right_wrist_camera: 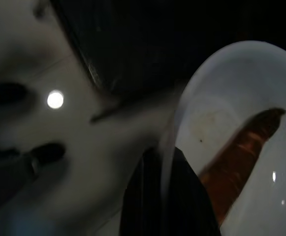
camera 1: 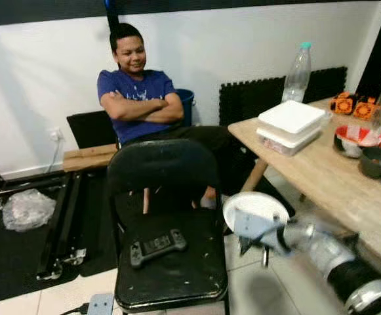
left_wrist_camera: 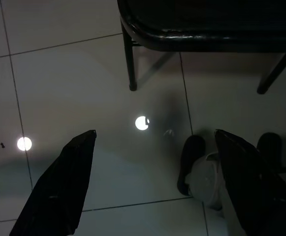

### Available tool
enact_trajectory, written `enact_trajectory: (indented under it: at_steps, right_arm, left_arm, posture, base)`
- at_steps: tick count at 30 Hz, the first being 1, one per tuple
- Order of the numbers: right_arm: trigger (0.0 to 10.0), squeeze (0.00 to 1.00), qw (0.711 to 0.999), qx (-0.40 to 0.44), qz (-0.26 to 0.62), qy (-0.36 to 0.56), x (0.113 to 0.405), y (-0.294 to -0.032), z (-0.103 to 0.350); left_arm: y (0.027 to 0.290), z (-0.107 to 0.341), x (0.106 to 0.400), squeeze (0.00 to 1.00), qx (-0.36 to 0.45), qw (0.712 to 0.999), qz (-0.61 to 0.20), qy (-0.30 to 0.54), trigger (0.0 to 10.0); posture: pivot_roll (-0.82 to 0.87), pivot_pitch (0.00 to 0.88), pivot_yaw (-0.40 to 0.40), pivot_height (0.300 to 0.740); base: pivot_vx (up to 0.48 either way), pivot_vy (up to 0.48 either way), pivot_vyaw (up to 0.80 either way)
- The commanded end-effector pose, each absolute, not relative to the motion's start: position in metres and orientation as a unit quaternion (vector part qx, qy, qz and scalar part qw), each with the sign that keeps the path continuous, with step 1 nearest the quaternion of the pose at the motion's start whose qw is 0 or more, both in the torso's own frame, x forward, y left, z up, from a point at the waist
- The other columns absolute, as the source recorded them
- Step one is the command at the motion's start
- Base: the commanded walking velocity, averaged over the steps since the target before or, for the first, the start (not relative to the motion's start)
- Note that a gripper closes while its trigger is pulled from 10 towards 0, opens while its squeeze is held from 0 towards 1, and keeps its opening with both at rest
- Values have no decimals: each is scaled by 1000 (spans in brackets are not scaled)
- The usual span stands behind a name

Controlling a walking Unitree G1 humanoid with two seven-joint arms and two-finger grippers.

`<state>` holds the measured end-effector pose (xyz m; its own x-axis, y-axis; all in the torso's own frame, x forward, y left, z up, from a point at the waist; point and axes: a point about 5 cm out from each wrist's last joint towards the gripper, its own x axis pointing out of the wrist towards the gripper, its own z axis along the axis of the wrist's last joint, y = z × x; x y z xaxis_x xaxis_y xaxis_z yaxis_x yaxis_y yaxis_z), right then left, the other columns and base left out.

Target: Restocking fridge

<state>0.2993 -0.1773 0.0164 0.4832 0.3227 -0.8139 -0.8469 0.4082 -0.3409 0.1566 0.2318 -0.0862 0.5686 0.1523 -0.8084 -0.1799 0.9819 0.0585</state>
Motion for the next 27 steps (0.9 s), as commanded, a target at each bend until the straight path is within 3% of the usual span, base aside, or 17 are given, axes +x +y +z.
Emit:
enact_trajectory:
  at_steps: [1,9,11,13,18,27]
  right_arm:
    - [0,0,790,-384,295,376,287,-206,-1]
    - [0,0,804,-370,199,420,260,-239,-22]
    - [10000,0,818,-343,133,443,240,-255,-34]
    - [10000,0,818,-343,133,443,240,-255,-34]
    - [10000,0,833,-294,-2,469,199,-285,-51]
    - [10000,0,855,-219,-95,460,183,-290,-57]
  left_arm:
    - [228,-91,148,0,-16,877,96,471,10000]
    - [225,-93,144,0,-16,872,95,480,10000]
    - [219,-96,142,0,-18,868,79,489,10000]
    - [219,-96,142,0,-18,868,79,489,10000]
    - [216,-97,140,0,-28,864,85,495,10000]
    - [217,-97,139,0,-24,862,87,499,10000]
  posture:
    - [-68,0,9,740]
    - [-70,0,11,740]
    - [-79,0,14,740]
    - [-79,0,14,740]
    - [-68,0,12,740]
    - [-65,0,23,740]
  base:
    - [0,0,0]
    - [0,0,0]
    - [0,0,0]
    - [0,0,0]
    - [0,0,0]
    - [0,0,0]
